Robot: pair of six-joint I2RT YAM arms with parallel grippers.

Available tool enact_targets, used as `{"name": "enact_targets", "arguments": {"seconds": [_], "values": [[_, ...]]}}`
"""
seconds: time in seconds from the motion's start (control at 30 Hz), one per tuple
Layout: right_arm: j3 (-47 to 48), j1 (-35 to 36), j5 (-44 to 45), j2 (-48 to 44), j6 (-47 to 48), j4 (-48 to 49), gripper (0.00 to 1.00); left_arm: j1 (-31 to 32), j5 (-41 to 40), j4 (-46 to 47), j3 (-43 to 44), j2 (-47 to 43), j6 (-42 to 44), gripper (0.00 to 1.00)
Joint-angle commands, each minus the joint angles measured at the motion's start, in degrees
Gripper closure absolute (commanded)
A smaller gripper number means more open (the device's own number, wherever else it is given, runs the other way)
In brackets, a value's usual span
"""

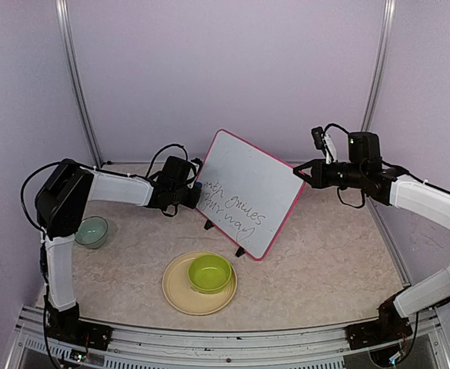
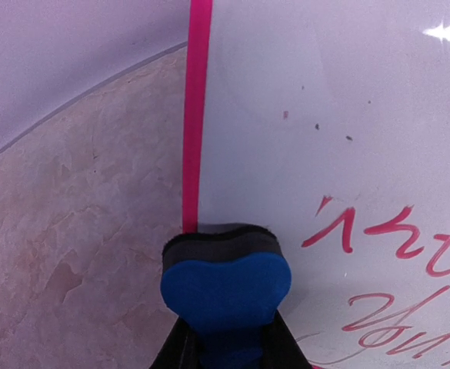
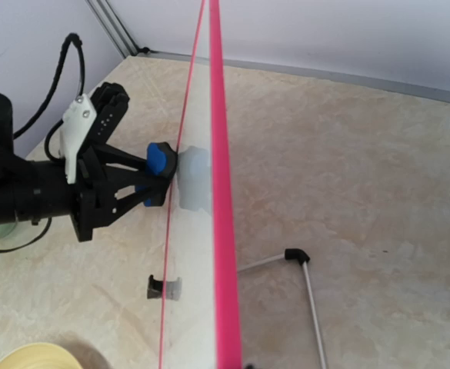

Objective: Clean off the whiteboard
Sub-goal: Erase the center of the whiteboard.

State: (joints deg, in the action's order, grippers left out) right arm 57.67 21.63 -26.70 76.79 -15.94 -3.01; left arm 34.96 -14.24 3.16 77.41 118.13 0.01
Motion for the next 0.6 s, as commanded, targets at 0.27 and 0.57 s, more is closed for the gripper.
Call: {"name": "enact_targets", "arguments": {"seconds": [0.27, 0.57], "values": [[-0.37, 1.00, -5.38, 0.33, 4.25, -0.40, 1.00, 0.26, 9.88, -6.48, 11.53, 0.11, 6.87, 1.00], [-0.02, 1.05, -5.29, 0.53, 4.30, -0.61, 1.00, -2.40, 19.98, -13.60, 13.28, 1.76, 8.34, 1.00]]}}
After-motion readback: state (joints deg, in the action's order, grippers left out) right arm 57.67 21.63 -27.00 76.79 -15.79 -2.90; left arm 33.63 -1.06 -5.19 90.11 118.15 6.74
